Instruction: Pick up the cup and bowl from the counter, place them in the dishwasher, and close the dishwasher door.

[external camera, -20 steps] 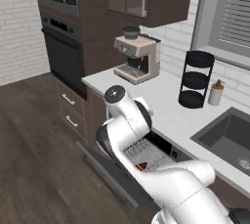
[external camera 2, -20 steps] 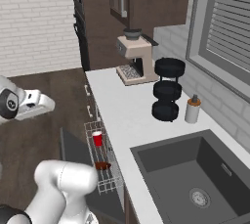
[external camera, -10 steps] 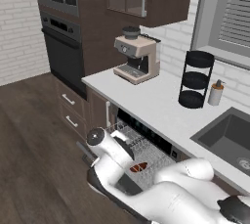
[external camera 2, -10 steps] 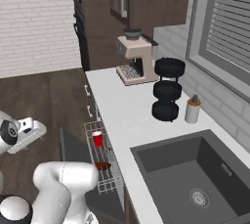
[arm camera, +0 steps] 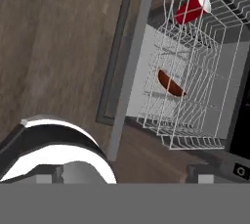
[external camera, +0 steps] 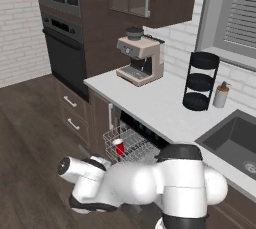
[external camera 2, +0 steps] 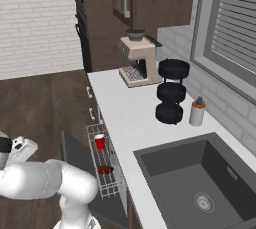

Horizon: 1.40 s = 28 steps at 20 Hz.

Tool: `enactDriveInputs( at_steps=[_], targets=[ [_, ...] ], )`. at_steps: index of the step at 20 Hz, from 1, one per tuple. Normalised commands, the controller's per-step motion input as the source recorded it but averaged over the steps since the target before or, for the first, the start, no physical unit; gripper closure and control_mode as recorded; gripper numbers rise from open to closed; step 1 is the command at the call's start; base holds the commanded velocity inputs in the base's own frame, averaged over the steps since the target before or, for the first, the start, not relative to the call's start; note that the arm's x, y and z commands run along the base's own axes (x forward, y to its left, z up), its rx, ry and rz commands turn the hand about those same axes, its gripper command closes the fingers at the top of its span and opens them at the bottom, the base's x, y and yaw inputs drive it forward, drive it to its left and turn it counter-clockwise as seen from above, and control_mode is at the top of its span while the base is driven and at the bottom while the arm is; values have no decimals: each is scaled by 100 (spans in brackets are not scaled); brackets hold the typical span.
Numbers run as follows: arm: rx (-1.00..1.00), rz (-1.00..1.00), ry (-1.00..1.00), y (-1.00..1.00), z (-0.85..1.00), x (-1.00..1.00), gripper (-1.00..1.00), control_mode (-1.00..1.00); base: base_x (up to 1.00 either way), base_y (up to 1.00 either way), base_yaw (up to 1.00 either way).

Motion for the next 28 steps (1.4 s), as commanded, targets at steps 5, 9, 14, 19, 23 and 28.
enactDriveInputs(
  at_steps=[5, 9, 14, 19, 23, 28],
  targets=[
    [-23, 0, 2, 38, -70, 47, -100, -100, 0, 0, 0],
    [-28, 0, 2, 48, -76, 50, -100, -100, 0, 0, 0],
    [-27, 1, 2, 40, -75, 55, -100, -100, 0, 0, 0],
    [-20, 8, 5, 1, -96, 76, -100, -100, 0, 0, 0],
    [-27, 8, 3, 32, -100, 75, -100, -100, 0, 0, 0],
    [-30, 5, 7, 40, -100, 72, -100, -100, 0, 0, 0]
  ],
)
